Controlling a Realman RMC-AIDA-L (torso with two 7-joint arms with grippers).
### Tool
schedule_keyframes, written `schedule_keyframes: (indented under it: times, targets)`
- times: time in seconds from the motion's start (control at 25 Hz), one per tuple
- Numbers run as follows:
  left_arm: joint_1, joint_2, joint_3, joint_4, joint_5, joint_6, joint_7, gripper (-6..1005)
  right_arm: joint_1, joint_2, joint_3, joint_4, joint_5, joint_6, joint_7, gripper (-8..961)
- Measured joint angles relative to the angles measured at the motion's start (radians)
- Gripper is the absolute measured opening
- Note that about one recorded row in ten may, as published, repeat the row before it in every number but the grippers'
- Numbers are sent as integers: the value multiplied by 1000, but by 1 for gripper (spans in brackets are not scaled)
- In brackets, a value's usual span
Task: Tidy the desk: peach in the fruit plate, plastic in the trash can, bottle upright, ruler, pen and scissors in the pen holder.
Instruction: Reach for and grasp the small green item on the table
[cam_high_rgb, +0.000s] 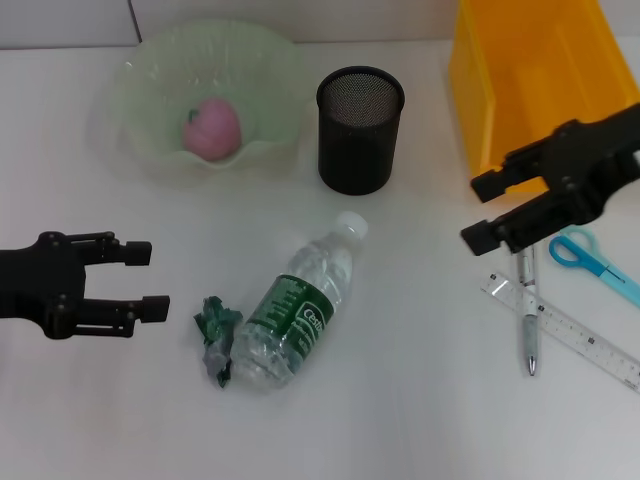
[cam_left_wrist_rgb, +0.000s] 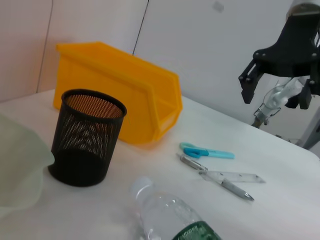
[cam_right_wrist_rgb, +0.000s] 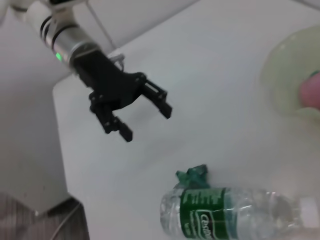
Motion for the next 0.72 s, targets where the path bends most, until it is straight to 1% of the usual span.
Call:
schedule_keyframes:
  times: [0.08, 0.28, 0.36, 0.52, 0.72]
  targets:
    - [2, 0, 0, 0, 7, 0, 0, 834, 21, 4, -36, 5, -7, 14, 10, 805]
    - [-4, 3, -1, 2, 51, -6, 0, 833, 70, 38, -84, 13, -63, 57, 16, 804]
    - [-14, 3, -1, 3, 79, -9, 0, 833, 90, 45, -105, 33, -72, 78, 17, 804]
    - [-21, 3, -1, 3, 93, -15, 0, 833, 148, 46, -138, 126, -82, 116, 22, 804]
    - [-26, -5, 4, 3, 101, -46, 1, 833, 179, 49, -163, 200, -88, 171, 22, 803]
